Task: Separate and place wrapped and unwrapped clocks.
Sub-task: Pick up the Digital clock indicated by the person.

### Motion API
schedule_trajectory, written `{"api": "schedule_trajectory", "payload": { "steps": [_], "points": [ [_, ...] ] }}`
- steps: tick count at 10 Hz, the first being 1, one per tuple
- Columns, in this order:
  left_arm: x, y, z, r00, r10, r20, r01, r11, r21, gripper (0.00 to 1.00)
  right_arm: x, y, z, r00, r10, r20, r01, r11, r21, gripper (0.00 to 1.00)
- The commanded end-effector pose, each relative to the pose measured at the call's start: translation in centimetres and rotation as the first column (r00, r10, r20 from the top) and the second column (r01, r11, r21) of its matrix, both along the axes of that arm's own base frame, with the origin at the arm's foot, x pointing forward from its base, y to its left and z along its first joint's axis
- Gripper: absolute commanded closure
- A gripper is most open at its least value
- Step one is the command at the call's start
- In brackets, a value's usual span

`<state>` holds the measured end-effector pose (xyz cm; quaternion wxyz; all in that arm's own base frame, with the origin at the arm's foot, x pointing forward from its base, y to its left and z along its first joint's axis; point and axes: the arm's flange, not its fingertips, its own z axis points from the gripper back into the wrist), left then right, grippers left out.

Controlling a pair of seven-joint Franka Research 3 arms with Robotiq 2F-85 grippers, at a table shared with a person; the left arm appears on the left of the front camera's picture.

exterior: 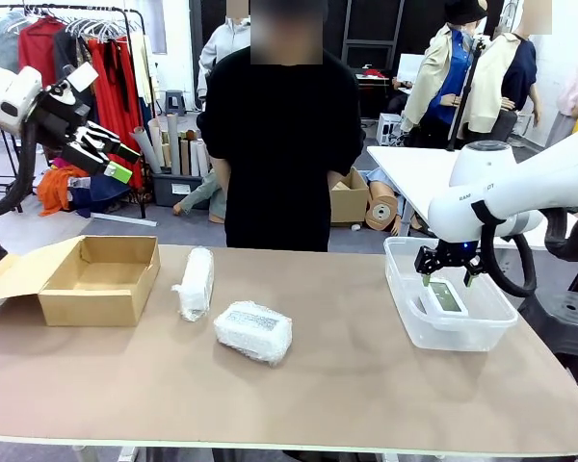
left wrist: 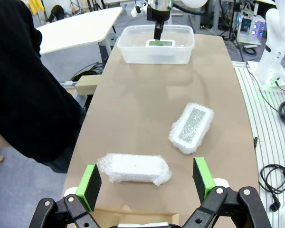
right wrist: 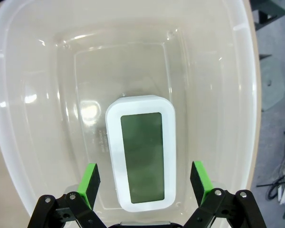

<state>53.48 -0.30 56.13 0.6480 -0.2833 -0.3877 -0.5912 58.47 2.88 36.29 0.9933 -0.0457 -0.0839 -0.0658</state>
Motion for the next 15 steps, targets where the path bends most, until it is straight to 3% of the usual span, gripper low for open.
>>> {"api": "schedule_trajectory", "payload": {
  "steps": [1, 5, 8, 10, 13, 15],
  "points": [
    [-0.1, -0.1, 0.2, 1.000, 0.003, 0.005, -0.003, 1.000, -0.002, 0.00, -0.1, -0.1, -0.5, 1.000, 0.001, 0.002, -0.001, 1.000, 0.000, 0.00],
    [-0.1, -0.1, 0.2, 1.000, 0.003, 0.005, -0.003, 1.000, -0.002, 0.00, 0.0, 0.0, -0.4, 1.000, 0.000, -0.008, 0.000, 1.000, -0.001, 0.00],
    [-0.1, -0.1, 0.2, 1.000, 0.003, 0.005, -0.003, 1.000, -0.002, 0.00, -0.2, 0.8, 3.9, 0.989, 0.145, -0.025, -0.139, 0.976, 0.166, 0.00],
    [-0.1, -0.1, 0.2, 1.000, 0.003, 0.005, -0.003, 1.000, -0.002, 0.00, 0.1, 2.3, 6.9, 0.972, 0.232, 0.026, -0.232, 0.954, 0.188, 0.00],
    [-0.1, -0.1, 0.2, 1.000, 0.003, 0.005, -0.003, 1.000, -0.002, 0.00, -1.5, 5.1, 12.4, 0.872, 0.485, 0.071, -0.480, 0.814, 0.328, 0.00],
    [-0.1, -0.1, 0.2, 1.000, 0.003, 0.005, -0.003, 1.000, -0.002, 0.00, -2.4, 5.4, 14.1, 0.725, 0.683, 0.088, -0.649, 0.635, 0.419, 0.00]
  ]
}}
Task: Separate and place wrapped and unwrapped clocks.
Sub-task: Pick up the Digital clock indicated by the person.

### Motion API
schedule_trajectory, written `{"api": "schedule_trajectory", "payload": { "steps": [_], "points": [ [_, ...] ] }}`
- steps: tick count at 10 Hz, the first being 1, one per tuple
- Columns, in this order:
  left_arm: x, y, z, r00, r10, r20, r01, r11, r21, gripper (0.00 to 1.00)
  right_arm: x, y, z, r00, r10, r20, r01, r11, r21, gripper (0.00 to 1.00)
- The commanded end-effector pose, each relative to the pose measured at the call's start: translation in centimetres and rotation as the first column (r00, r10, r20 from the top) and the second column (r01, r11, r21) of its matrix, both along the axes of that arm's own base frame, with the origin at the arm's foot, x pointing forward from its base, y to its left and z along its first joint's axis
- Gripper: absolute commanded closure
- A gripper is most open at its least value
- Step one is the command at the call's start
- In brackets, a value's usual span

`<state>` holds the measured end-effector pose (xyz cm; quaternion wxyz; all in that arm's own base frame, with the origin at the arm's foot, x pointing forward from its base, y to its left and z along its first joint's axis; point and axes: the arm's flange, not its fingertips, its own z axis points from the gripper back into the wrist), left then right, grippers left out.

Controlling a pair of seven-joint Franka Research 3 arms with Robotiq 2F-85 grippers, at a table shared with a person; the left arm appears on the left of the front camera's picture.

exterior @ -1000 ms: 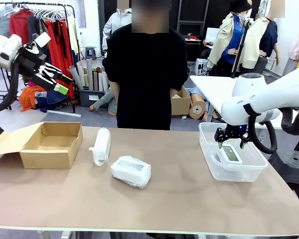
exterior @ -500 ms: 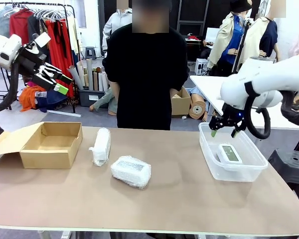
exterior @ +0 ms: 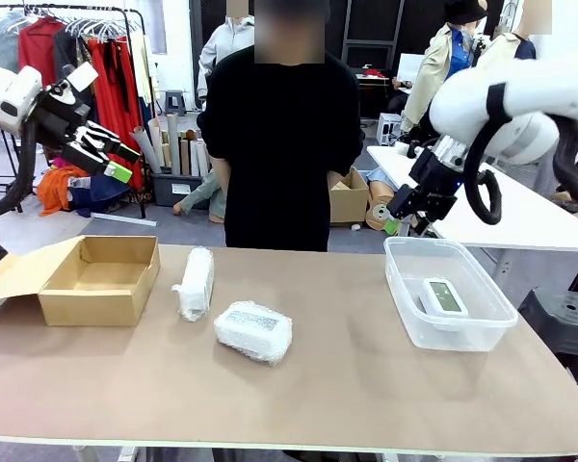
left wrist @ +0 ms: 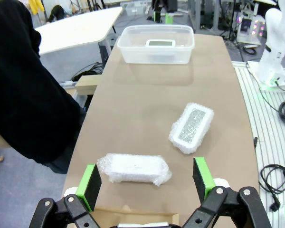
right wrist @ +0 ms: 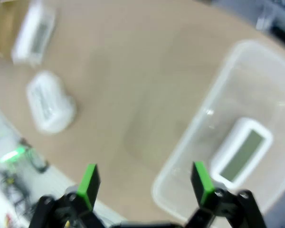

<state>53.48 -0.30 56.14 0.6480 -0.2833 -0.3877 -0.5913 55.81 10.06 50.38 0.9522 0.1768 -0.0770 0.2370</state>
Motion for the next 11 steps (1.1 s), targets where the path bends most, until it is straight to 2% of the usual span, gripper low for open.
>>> {"api": "schedule_trajectory", "payload": {
  "steps": [1, 2, 3, 4, 5, 6, 7, 8, 9, 11],
  "points": [
    [-0.1, -0.1, 0.2, 1.000, 0.003, 0.005, -0.003, 1.000, -0.002, 0.00, 0.0, -2.1, 0.3, 0.954, 0.296, -0.049, -0.291, 0.953, 0.084, 0.00],
    [-0.1, -0.1, 0.2, 1.000, 0.003, 0.005, -0.003, 1.000, -0.002, 0.00, -0.1, -2.3, 0.5, 0.917, 0.398, -0.018, -0.389, 0.906, 0.166, 0.00],
    [-0.1, -0.1, 0.2, 1.000, 0.003, 0.005, -0.003, 1.000, -0.002, 0.00, -0.7, -2.3, 0.4, 0.843, 0.534, 0.062, -0.534, 0.818, 0.215, 0.00],
    [-0.1, -0.1, 0.2, 1.000, 0.003, 0.005, -0.003, 1.000, -0.002, 0.00, -1.1, -2.3, 0.7, 0.791, 0.594, 0.150, -0.612, 0.760, 0.218, 0.00],
    [-0.1, -0.1, 0.2, 1.000, 0.003, 0.005, -0.003, 1.000, -0.002, 0.00, -1.7, -2.1, 1.5, 0.742, 0.610, 0.279, -0.669, 0.702, 0.245, 0.00],
    [-0.1, -0.1, 0.2, 1.000, 0.003, 0.005, -0.003, 1.000, -0.002, 0.00, -2.2, -2.1, 1.9, 0.705, 0.611, 0.359, -0.702, 0.675, 0.227, 0.00],
    [-0.1, -0.1, 0.2, 1.000, 0.003, 0.005, -0.003, 1.000, -0.002, 0.00, -2.5, -1.8, 2.1, 0.708, 0.574, 0.410, -0.684, 0.703, 0.197, 0.00],
    [-0.1, -0.1, 0.2, 1.000, 0.003, 0.005, -0.003, 1.000, -0.002, 0.00, -3.8, -1.4, 2.3, 0.693, 0.563, 0.450, -0.674, 0.727, 0.130, 0.00],
    [-0.1, -0.1, 0.2, 1.000, 0.003, 0.005, -0.003, 1.000, -0.002, 0.00, -1.7, -1.5, 2.4, 0.723, 0.605, 0.335, -0.680, 0.710, 0.185, 0.00],
    [-0.1, -0.1, 0.2, 1.000, 0.003, 0.005, -0.003, 1.000, -0.002, 0.00, -1.7, -1.5, 2.4, 0.723, 0.605, 0.335, -0.680, 0.710, 0.185, 0.00]
  ]
}}
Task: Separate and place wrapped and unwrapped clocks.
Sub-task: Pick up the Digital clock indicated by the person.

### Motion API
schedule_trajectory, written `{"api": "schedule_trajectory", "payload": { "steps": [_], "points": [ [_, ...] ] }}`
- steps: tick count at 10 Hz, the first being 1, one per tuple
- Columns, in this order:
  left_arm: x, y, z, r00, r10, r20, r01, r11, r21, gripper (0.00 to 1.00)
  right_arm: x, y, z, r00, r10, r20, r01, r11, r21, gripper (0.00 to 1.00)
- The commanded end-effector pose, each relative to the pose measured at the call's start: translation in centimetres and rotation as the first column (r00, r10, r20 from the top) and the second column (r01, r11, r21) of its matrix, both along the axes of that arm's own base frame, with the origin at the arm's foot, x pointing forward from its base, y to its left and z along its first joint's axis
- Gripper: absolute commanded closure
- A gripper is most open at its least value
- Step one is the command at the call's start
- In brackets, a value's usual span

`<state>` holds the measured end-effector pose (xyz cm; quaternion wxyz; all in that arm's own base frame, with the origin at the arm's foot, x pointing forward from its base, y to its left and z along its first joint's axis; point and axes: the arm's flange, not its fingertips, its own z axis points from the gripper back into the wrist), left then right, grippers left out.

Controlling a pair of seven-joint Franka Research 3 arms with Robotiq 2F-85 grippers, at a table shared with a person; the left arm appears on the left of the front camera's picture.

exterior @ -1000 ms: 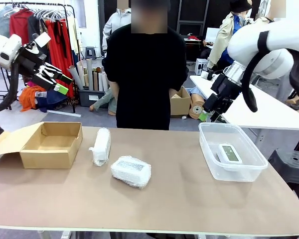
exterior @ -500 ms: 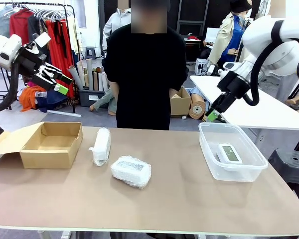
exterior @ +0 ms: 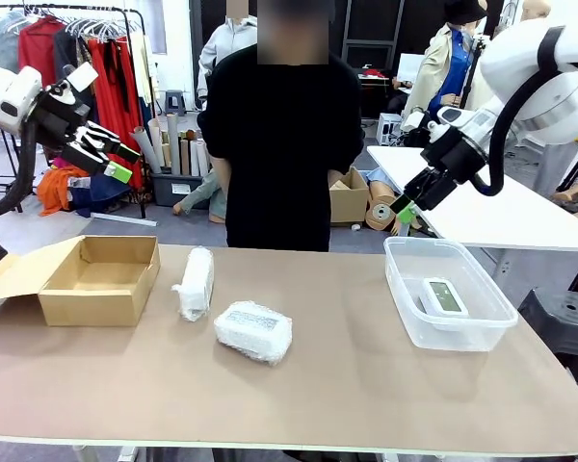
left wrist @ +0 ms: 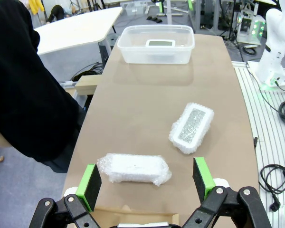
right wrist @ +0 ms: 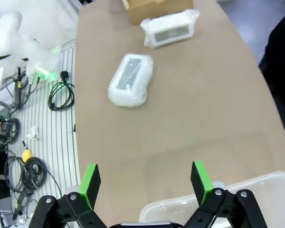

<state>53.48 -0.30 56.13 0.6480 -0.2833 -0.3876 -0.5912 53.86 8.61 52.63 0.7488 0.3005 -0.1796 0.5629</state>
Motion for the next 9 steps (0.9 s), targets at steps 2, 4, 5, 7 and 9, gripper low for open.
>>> {"api": "schedule_trajectory", "payload": {
  "steps": [2, 4, 5, 7, 9],
  "points": [
    [-0.1, 0.0, 0.2, 1.000, 0.003, 0.005, -0.003, 1.000, -0.002, 0.00, 0.0, 0.0, 0.0, 1.000, 0.000, 0.000, 0.000, 1.000, 0.000, 0.00],
    [-0.1, 0.0, 0.2, 1.000, 0.003, 0.005, -0.003, 1.000, -0.002, 0.00, 2.3, -1.6, -0.5, 0.973, 0.159, 0.169, -0.180, 0.977, 0.118, 0.00],
    [-0.1, 0.0, 0.2, 1.000, 0.003, 0.005, -0.003, 1.000, -0.002, 0.00, 3.1, -2.5, -0.7, 0.959, 0.177, 0.223, -0.209, 0.969, 0.129, 0.00],
    [-0.1, 0.0, 0.2, 1.000, 0.003, 0.005, -0.003, 1.000, -0.002, 0.00, 4.1, -2.8, 0.0, 0.928, 0.196, 0.317, -0.257, 0.953, 0.164, 0.00],
    [-0.1, 0.0, 0.2, 1.000, 0.003, 0.005, -0.003, 1.000, -0.002, 0.00, 4.9, -3.7, 2.0, 0.906, 0.129, 0.404, -0.223, 0.955, 0.195, 0.00]
  ]
}}
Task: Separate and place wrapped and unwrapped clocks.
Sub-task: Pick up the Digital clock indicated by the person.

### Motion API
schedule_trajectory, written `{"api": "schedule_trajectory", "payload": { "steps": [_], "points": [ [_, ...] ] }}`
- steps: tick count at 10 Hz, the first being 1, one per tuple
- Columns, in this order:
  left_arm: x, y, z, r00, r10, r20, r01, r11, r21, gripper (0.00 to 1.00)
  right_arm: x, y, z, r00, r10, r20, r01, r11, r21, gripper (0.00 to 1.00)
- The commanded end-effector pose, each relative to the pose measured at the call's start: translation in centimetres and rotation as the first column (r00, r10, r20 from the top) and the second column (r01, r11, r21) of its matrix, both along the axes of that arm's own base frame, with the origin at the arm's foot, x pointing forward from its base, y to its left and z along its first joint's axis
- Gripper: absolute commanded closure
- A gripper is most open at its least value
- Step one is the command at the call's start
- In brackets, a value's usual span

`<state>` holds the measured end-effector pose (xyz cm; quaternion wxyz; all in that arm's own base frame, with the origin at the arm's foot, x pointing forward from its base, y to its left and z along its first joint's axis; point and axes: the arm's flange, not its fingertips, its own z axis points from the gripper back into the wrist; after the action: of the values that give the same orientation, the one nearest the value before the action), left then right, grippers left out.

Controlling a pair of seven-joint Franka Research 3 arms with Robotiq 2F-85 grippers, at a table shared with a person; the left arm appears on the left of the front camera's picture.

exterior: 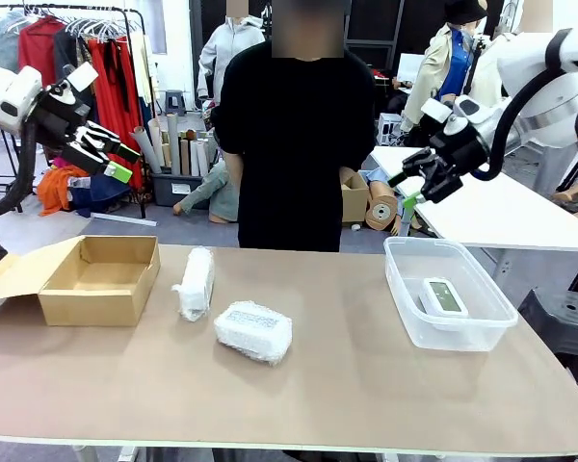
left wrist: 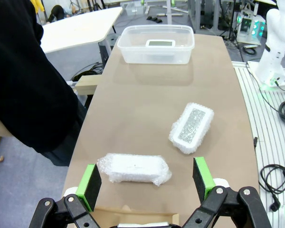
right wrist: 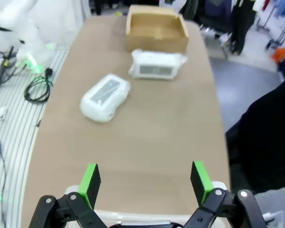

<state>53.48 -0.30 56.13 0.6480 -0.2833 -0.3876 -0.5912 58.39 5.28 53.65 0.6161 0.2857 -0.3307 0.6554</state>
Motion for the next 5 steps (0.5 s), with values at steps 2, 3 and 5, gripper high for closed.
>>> {"api": "schedule_trajectory", "payload": {
  "steps": [2, 3, 5],
  "points": [
    [-0.13, -0.05, 0.18, 1.000, 0.003, 0.005, -0.003, 1.000, -0.002, 0.00, 0.33, -0.90, 2.11, 0.996, -0.075, 0.044, 0.070, 0.992, 0.102, 0.00],
    [-0.13, -0.05, 0.18, 1.000, 0.003, 0.005, -0.003, 1.000, -0.002, 0.00, 0.16, -1.04, 2.14, 0.996, -0.089, 0.018, 0.087, 0.990, 0.109, 0.00],
    [-0.13, -0.05, 0.18, 1.000, 0.003, 0.005, -0.003, 1.000, -0.002, 0.00, -0.53, -1.25, 1.94, 0.995, -0.100, -0.032, 0.102, 0.990, 0.099, 0.00]
  ]
}}
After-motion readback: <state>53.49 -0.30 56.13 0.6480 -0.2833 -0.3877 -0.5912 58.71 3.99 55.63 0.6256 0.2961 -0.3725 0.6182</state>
